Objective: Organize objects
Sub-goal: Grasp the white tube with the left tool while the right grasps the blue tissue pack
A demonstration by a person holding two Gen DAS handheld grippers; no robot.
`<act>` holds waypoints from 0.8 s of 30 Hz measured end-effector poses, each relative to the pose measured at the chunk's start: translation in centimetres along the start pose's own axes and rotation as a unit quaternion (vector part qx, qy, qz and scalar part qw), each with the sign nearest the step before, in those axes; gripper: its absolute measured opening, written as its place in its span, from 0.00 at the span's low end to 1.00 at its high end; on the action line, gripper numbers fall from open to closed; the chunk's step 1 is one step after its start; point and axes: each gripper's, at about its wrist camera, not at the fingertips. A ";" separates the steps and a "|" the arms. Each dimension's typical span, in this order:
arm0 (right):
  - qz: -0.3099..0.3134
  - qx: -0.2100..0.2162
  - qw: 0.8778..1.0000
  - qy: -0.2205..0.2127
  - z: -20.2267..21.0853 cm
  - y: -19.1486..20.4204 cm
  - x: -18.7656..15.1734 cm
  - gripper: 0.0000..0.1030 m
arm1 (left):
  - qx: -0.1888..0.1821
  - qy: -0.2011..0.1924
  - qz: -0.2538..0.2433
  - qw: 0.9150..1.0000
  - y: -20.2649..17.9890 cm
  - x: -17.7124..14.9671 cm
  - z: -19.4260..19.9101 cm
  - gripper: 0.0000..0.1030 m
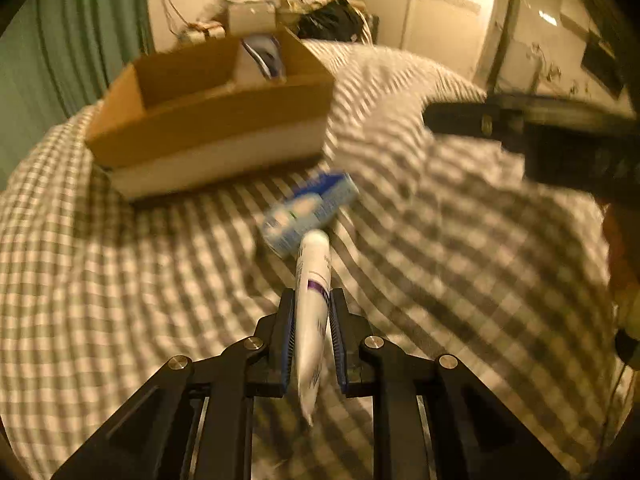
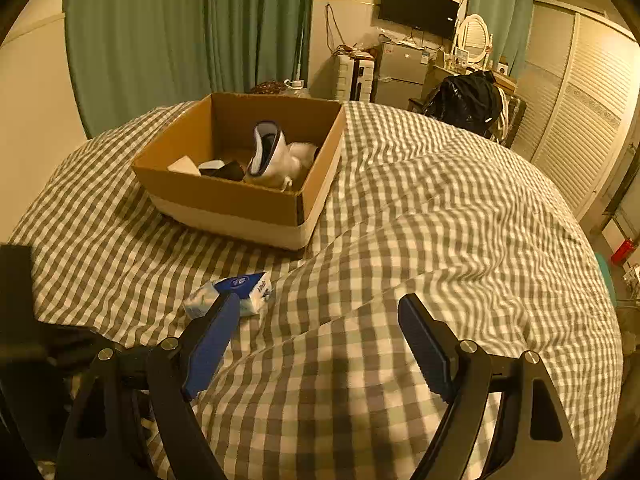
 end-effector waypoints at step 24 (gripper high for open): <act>0.081 -0.007 0.984 0.162 -11.8 8.9 -2.2 0.82 | 0.099 0.002 0.087 0.991 10.3 -1.6 1.1 0.16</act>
Point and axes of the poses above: each gripper's, at about its wrist camera, not at the fingertips, and z roughly against the way its jaws point, y to its left, x to its top, and after that the axes turned 11 degrees about -z, right-handed
